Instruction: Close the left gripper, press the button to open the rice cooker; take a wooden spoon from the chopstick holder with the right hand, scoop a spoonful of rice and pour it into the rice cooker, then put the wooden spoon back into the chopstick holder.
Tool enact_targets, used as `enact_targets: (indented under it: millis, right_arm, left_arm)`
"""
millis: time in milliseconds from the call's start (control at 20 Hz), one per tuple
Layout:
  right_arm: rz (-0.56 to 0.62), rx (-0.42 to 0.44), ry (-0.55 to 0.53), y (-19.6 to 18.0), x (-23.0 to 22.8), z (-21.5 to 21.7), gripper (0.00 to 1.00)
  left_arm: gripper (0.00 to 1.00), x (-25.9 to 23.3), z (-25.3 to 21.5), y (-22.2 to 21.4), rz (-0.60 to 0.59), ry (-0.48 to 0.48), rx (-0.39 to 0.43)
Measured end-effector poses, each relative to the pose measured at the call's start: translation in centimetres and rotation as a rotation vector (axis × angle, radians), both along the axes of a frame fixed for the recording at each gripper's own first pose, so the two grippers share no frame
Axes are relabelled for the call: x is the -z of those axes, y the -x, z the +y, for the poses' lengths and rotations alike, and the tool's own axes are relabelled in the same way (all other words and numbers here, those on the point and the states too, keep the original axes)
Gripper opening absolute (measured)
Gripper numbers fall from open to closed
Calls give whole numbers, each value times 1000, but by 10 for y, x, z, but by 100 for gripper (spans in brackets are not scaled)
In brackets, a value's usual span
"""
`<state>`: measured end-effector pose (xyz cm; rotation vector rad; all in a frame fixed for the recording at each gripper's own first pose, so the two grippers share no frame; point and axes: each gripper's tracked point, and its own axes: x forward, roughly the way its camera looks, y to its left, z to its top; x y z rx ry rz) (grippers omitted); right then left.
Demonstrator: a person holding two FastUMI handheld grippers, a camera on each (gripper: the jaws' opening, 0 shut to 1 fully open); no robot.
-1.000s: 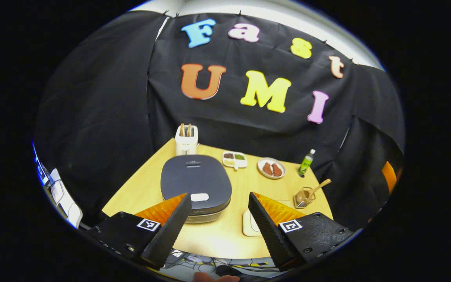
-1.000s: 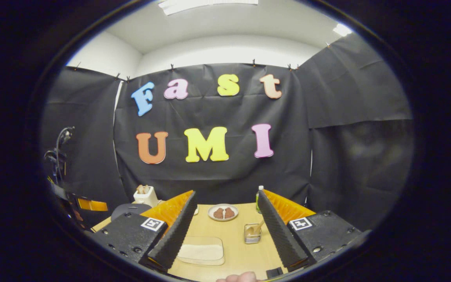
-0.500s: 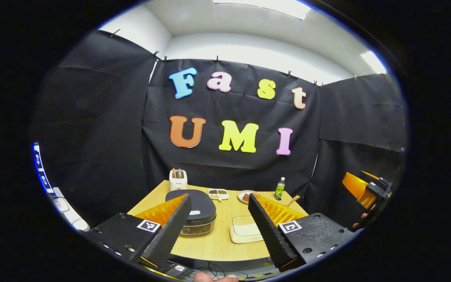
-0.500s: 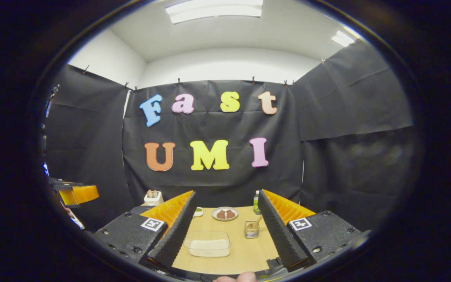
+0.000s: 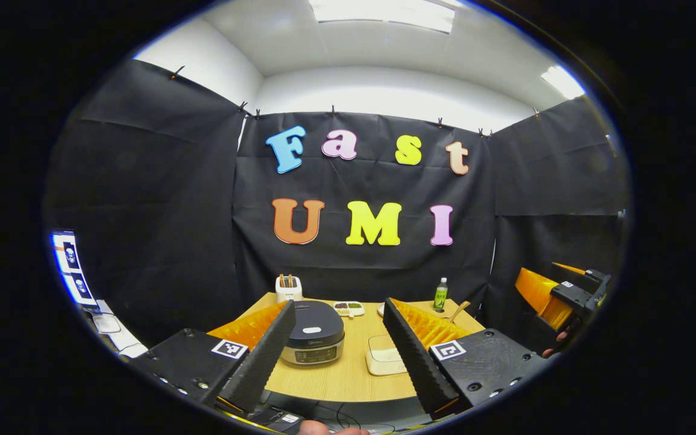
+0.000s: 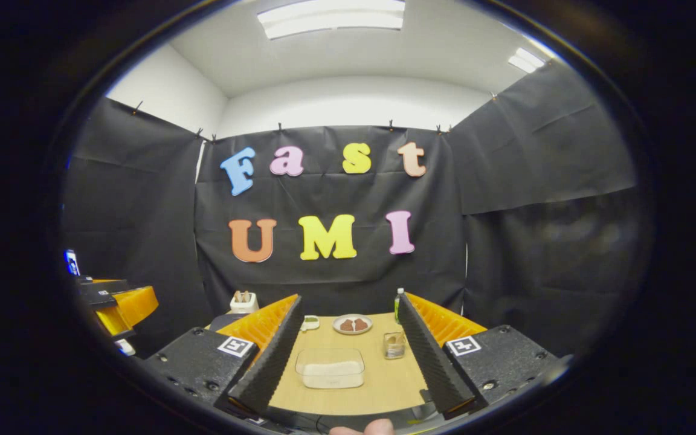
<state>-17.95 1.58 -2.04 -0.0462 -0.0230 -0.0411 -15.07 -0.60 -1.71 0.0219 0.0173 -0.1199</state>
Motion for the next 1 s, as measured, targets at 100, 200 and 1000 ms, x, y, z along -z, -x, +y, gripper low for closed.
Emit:
enact_targets:
  millis: [100, 200, 1000]
  right_arm:
    - [23, -8, -3, 3, 10, 3, 100]
    - [26, -9, -6, 2, 11, 3, 100]
    - [23, -32, -5, -3, 17, -5, 99]
  left_arm:
    - [95, 0, -2, 4, -10, 3, 0]
    - [95, 1, -5, 8, -18, -1, 1]
    - [95, 12, -24, 18, -18, -55, 16]
